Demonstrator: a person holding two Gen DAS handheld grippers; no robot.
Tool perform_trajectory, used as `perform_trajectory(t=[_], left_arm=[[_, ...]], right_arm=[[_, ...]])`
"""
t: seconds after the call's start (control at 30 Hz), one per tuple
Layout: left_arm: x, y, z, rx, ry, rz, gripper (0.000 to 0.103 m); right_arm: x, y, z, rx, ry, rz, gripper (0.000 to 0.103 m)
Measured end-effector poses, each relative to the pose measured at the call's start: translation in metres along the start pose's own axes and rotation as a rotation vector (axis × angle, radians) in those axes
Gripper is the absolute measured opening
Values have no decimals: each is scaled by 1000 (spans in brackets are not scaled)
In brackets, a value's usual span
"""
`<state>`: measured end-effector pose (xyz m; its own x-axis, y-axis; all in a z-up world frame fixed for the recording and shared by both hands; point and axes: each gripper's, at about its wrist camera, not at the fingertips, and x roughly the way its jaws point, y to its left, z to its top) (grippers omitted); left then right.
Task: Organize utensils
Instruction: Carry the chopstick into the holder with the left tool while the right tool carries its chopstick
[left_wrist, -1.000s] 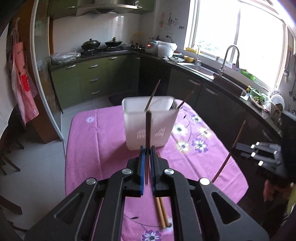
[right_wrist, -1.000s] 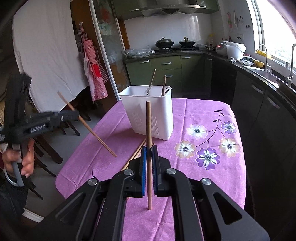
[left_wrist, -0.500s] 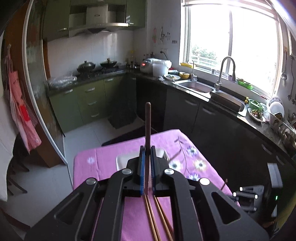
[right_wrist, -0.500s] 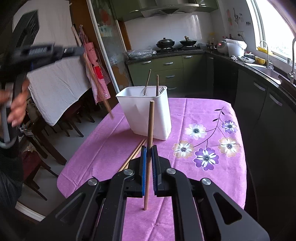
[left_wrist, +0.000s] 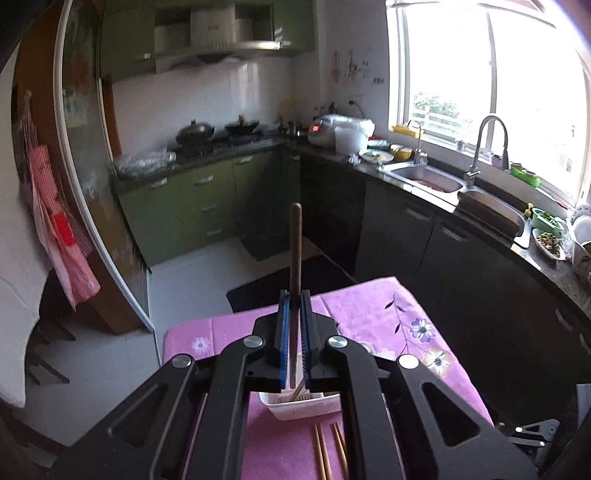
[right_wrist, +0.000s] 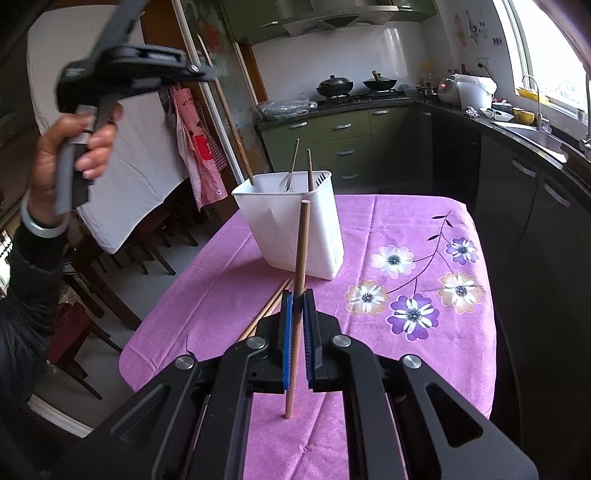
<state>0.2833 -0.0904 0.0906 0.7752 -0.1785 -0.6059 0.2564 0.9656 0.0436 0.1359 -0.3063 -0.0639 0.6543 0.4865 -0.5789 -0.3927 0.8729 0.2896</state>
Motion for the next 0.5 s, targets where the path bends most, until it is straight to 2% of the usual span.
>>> perform_trajectory(t=[0.17,0.33,0.43,0.5], left_arm=[[41,9,-24,-25,88,-12,6],[68,16,-51,-45,152,-33,6],[68,22,-61,-65,162,-46,9],[57,25,-65,-74,137,-43,12]], right_arm=[[-5,5,8,-15,-13,8,7],[-13,17,33,-42,-57,39,6],[-15,29,59,-67,-87,63,6],[-17,37,79,-79,-113,73,6]])
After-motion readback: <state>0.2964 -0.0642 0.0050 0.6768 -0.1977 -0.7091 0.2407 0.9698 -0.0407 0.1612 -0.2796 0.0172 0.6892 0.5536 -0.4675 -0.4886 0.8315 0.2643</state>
